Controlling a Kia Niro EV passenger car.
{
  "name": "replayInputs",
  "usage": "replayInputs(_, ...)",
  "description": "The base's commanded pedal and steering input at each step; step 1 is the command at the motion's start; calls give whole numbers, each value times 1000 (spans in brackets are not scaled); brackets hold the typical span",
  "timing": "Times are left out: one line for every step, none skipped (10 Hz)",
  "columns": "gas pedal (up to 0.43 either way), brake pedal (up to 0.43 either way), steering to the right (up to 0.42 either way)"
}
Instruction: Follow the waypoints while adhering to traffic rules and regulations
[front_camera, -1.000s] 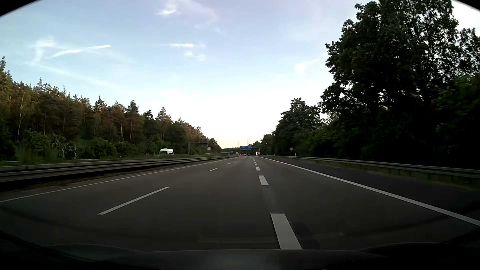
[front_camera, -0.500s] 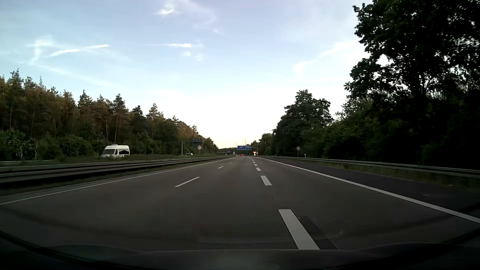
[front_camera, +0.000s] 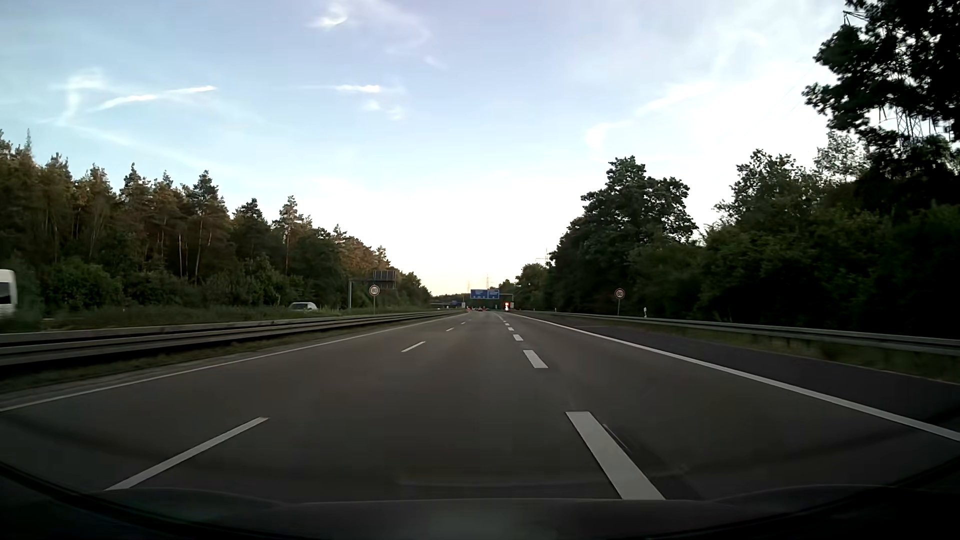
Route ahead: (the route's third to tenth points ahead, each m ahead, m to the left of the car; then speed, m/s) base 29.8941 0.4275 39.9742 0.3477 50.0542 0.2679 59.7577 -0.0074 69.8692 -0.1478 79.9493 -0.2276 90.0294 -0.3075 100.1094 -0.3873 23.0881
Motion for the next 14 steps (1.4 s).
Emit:
replayInputs(157,0,3)
replayInputs(157,0,3)
replayInputs(157,0,3)
replayInputs(157,0,3)
replayInputs(157,0,3)
replayInputs(157,0,3)
replayInputs(157,0,2)
replayInputs(157,0,2)
replayInputs(157,0,1)
replayInputs(157,0,1)
replayInputs(157,0,1)
replayInputs(157,0,1)
replayInputs(157,0,1)
replayInputs(157,0,1)
